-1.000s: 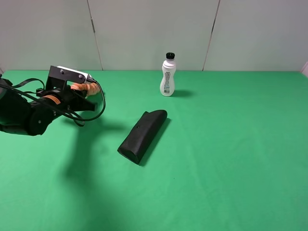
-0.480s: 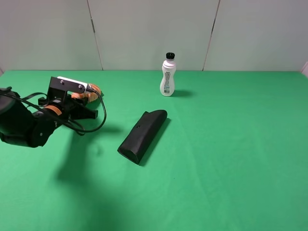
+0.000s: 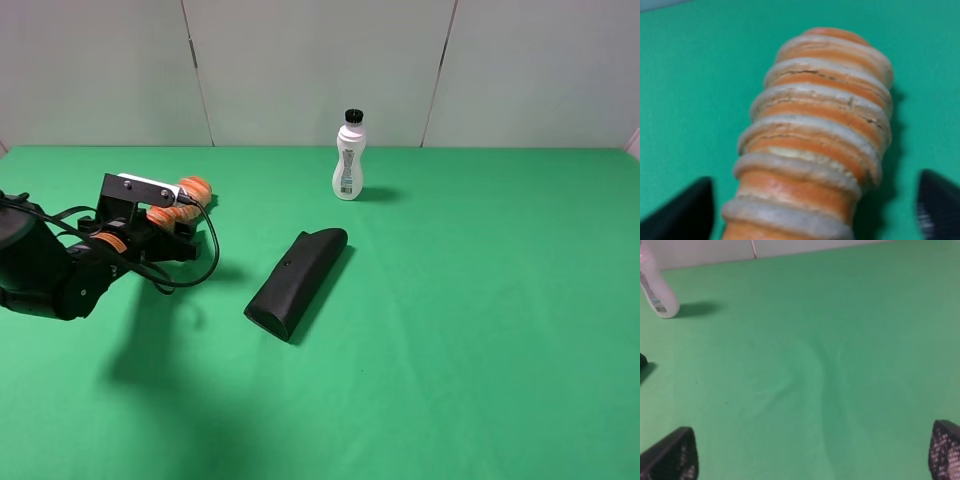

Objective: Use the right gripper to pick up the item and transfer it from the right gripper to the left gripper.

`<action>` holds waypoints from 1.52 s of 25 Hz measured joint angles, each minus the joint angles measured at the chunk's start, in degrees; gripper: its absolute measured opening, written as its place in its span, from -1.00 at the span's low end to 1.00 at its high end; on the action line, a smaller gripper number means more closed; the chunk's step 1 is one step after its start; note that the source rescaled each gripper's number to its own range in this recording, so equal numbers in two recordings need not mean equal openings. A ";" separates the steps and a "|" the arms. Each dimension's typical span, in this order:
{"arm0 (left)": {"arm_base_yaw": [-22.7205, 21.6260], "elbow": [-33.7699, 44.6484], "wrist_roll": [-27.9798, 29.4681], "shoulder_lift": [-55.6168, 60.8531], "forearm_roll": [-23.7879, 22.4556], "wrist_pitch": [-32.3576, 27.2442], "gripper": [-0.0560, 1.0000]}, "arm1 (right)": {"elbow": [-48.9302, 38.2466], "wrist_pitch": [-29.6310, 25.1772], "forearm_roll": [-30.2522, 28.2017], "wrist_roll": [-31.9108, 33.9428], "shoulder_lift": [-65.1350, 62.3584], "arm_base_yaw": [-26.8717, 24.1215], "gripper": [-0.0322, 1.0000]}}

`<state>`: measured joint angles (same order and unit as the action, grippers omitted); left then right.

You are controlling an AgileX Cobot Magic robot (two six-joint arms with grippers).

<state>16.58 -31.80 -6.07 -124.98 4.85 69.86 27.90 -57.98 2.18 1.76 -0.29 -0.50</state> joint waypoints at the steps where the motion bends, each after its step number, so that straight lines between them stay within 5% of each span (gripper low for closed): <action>1: 0.00 0.00 0.00 0.00 0.00 0.00 0.72 | 0.00 0.00 0.00 0.00 0.00 0.00 1.00; 4: 0.00 0.00 0.00 0.00 0.00 0.00 0.93 | 0.00 0.05 0.00 0.00 0.00 0.00 1.00; 11: 0.00 0.05 -0.20 6.69 0.00 -2.42 0.99 | 0.00 0.05 0.00 0.00 0.00 0.00 1.00; 20: 0.00 0.26 -2.60 27.24 5.61 -27.44 1.00 | 0.00 0.05 0.00 0.00 0.00 0.00 1.00; 28: 0.00 0.32 -2.73 43.58 5.88 -50.21 1.00 | 0.00 0.05 0.00 0.00 0.00 0.00 1.00; 38: 0.00 0.32 -2.79 58.35 5.88 -70.86 1.00 | 0.00 0.07 0.00 0.00 0.00 0.00 1.00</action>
<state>16.58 -31.48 -8.86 -66.63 10.72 -1.00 27.90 -57.91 2.18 1.76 -0.29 -0.50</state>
